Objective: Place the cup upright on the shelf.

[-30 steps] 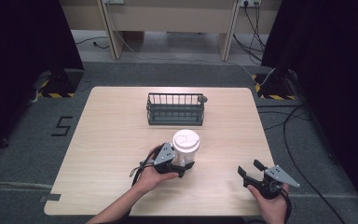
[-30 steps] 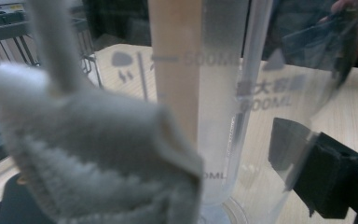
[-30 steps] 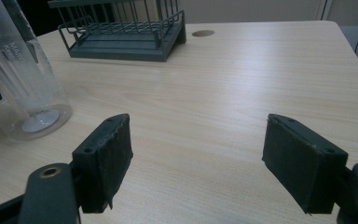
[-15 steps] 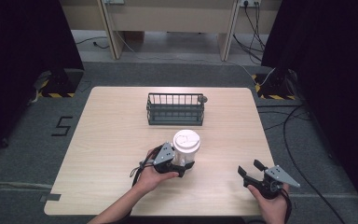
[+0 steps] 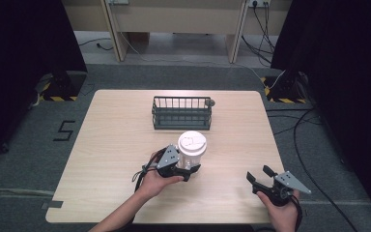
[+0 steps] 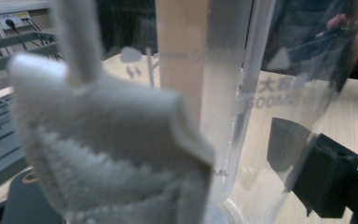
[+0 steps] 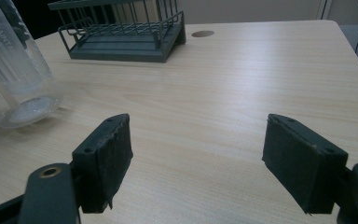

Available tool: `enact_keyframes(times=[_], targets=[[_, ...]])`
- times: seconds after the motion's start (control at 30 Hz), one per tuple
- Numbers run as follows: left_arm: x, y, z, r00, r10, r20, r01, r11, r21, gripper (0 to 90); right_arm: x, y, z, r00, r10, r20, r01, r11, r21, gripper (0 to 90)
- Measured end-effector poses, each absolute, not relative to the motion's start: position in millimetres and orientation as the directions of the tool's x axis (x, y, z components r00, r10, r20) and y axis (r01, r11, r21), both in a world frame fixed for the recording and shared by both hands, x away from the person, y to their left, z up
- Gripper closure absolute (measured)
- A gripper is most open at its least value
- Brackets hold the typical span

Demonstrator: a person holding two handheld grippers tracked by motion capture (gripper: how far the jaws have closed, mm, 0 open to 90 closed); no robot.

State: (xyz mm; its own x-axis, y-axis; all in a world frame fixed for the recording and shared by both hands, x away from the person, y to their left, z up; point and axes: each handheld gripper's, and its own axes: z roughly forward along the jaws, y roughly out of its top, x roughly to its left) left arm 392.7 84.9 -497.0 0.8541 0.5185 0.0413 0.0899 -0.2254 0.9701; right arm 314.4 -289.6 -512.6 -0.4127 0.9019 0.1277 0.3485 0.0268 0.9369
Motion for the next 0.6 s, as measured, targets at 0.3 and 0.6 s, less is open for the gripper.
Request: enact_keyframes(times=[0.3,0.6], targets=[[396,90,-491,0.846,0.530,0.052,0.086,-0.232,0.969,17.3,314,-289,-513,-0.409,0.903,0.134,0.352,0.021,0.936,24.4],[402,96,-485,0.833,0.551,0.052,0.091,-0.228,0.969,17.3,314,-289,-513,-0.408,0.903,0.136,0.353,0.019,0.936,24.4]])
